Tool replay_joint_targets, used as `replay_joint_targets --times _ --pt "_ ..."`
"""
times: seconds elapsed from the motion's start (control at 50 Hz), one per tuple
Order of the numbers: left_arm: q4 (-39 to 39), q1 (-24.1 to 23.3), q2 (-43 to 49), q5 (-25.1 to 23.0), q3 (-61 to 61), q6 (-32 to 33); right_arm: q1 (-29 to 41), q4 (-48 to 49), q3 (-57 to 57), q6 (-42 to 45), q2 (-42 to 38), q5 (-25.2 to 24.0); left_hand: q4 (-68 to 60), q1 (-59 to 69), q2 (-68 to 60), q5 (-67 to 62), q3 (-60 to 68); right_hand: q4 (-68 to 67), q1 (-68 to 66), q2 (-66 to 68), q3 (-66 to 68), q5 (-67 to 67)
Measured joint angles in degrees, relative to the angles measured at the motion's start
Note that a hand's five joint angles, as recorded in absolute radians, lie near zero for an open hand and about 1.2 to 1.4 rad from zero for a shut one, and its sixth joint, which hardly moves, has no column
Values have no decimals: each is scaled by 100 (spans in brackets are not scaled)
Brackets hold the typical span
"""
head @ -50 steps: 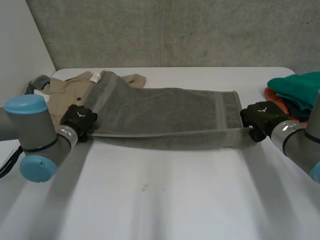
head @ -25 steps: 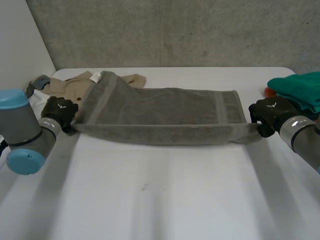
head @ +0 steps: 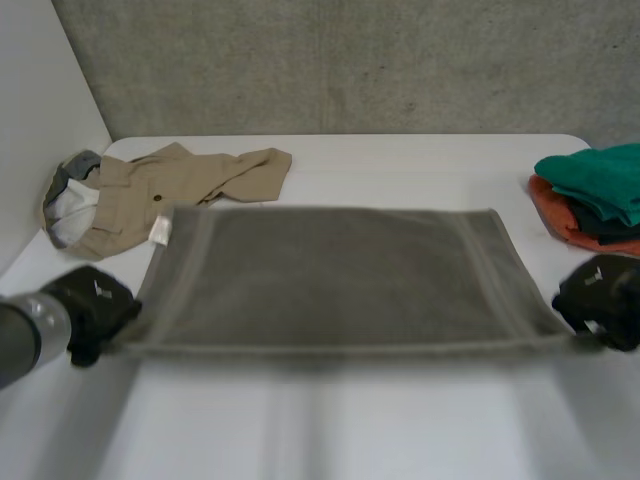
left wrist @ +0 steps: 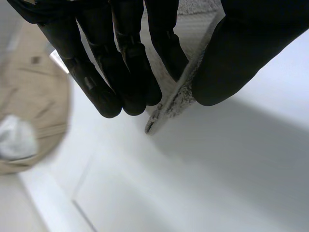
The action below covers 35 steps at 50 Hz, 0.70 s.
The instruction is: Fold the laundry.
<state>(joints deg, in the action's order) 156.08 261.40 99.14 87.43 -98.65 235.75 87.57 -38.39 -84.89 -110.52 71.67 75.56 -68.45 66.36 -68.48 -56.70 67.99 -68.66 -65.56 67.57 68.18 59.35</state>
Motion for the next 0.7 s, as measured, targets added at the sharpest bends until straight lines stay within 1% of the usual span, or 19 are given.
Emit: replay_joint_targets --times 0.06,0.1,0.14,0.22,0.32,0.42,0.48,0.56,0.58,0.6,0.62,0.64,0.66,0.68,0.7 --pt "-264 -130 -156 -53 -111 201 -98 -470 28 424 -13 1 0 0 -2 0 7 0 0 0 0 0" --pt "-249 -225 -128 -69 -43 254 -98 -516 77 453 -66 5 0 0 -2 0 10 0 0 0 0 1" --pt "-180 -275 -57 -62 45 263 -75 -453 122 401 -117 9 -1 0 -2 0 9 0 0 0 0 0" --pt "274 -400 406 28 565 233 76 64 307 31 -330 19 -1 0 -2 0 10 0 -75 0 0 0" --pt "997 -496 1222 206 1542 90 316 1070 593 -596 -665 53 -4 0 -5 0 12 0 -82 0 0 0" --pt "1849 -624 2480 408 3164 -284 705 2816 1202 -1539 -1373 243 -4 0 -6 0 12 0 -82 0 0 0" --pt "2049 -712 3084 460 3967 -440 886 3569 1586 -1839 -1792 413 -4 0 -6 0 13 0 -82 0 0 0" --pt "2103 -840 3687 501 4814 -558 1072 4148 2109 -1960 -2314 662 64 -19 72 24 -51 129 -2 -125 -119 -146" --pt "2101 -869 3805 509 4981 -579 1122 4242 2272 -1965 -2470 739 507 -482 496 401 -471 763 640 -711 -742 -807" --pt "2096 -899 3928 520 5154 -602 1164 4296 2412 -1963 -2606 802 1458 -1557 1573 1340 -1531 1788 1704 -1789 -1778 -1863" --pt "2092 -924 4022 532 5289 -624 1209 4332 2553 -1963 -2744 877 1458 -1557 1573 1340 -1531 2357 2306 -2511 -2467 -2457" --pt "2081 -961 4142 552 5467 -659 1264 4355 2729 -1962 -2915 964 3681 -4118 3765 3534 -3586 3583 3474 -3662 -3583 -3756" --pt "2070 -991 4229 580 5606 -700 1313 4352 2878 -1965 -3052 1047 4287 -4719 4343 4127 -4288 4704 4659 -4837 -4773 -4885" --pt "2063 -1010 4272 608 5686 -734 1341 4338 2964 -1972 -3129 1093 5051 -5319 4987 4825 -4929 5118 4955 -5119 -5090 -5211" --pt "2053 -1034 4316 660 5780 -796 1376 4294 3070 -1993 -3219 1150 5051 -5319 4987 4825 -4929 5462 5237 -5436 -5459 -5578"
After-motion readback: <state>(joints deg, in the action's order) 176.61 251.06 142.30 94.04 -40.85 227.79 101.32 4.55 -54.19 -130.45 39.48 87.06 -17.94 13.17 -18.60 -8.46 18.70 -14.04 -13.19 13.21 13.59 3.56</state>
